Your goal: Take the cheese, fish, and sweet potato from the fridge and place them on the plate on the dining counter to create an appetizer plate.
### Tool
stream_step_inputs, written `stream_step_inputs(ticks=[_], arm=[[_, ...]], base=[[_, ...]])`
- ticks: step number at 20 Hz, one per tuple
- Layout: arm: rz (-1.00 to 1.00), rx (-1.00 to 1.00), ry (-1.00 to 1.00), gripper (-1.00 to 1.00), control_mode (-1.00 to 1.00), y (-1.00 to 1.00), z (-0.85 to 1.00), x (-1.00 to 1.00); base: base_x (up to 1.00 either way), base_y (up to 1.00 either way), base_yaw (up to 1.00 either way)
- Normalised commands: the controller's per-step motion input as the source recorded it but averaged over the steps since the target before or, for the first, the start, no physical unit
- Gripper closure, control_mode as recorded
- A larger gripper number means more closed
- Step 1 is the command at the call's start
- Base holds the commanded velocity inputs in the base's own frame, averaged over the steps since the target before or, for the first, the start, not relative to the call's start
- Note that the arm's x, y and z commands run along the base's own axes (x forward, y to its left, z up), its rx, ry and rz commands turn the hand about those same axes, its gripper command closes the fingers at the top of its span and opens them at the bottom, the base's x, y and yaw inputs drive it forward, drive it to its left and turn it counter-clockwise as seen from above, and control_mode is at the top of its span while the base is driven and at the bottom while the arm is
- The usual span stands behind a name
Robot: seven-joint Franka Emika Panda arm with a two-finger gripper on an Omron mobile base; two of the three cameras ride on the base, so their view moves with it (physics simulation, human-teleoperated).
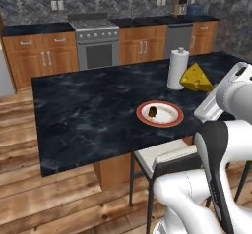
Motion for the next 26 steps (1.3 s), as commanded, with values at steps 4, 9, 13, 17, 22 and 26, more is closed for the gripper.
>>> stream_step_inputs(ticks=[4,9,13,17,22,26], arm=[[0.00,0.00,0.00,1.00,1.00,0.00,0.00,0.00],[0.00,0.00,0.00,1.00,1.00,0.00,0.00,0.00],[0.00,0.00,0.00,1.00,1.00,0.00,0.00,0.00],[0.00,0.00,0.00,1.00,1.00,0.00,0.00,0.00],[0.00,0.00,0.00,1.00,1.00,0.00,0.00,0.00],[0.00,0.00,0.00,1.00,1.00,0.00,0.00,0.00]], base=[[0.61,-0.38,0.00],[0.32,-0.58,0.01],[0.13,-0.66,0.03],[0.09,-0.64,0.04],[0.16,-0.47,0.01],[0.23,-0.25,0.00]])
